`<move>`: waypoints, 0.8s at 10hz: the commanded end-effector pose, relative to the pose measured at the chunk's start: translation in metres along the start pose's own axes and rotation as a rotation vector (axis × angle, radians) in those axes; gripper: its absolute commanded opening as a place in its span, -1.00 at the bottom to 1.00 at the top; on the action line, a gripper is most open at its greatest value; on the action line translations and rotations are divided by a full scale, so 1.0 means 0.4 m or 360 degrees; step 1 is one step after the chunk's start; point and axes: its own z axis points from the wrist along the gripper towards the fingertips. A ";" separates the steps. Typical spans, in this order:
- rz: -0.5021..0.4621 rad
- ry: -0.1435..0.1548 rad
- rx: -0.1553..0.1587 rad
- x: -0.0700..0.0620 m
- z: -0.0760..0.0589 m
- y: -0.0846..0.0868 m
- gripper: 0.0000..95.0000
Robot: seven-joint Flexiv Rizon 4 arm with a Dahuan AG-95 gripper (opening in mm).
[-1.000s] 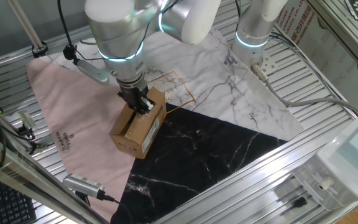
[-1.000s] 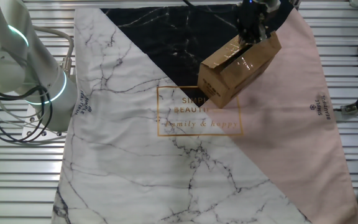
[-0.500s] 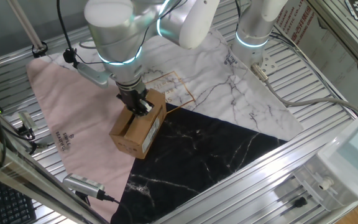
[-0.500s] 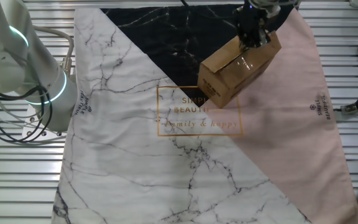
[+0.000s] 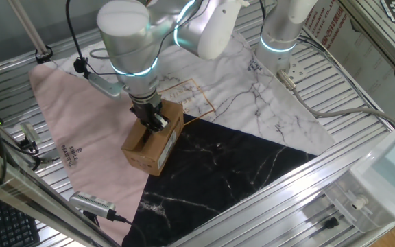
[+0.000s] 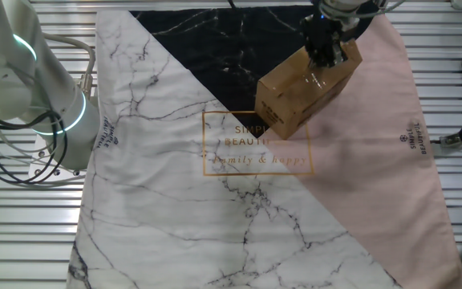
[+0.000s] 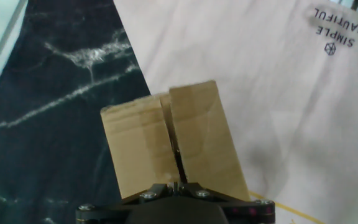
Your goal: Cover the box
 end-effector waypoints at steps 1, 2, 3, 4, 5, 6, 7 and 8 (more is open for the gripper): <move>0.0004 0.0005 -0.0001 0.004 0.001 0.000 -1.00; 0.0006 -0.0003 0.0002 0.002 0.002 0.000 -1.00; 0.0008 -0.0002 0.0006 0.000 0.004 0.002 -1.00; 0.0009 0.0004 0.0009 -0.001 0.007 0.002 -1.00; 0.0010 0.0005 0.0009 -0.001 0.008 0.002 -1.00; 0.0010 0.0004 0.0007 -0.001 0.008 0.002 -1.00; 0.0009 0.0007 0.0007 0.000 0.008 0.002 -1.00; 0.0008 0.0005 0.0009 0.000 0.009 0.002 -1.00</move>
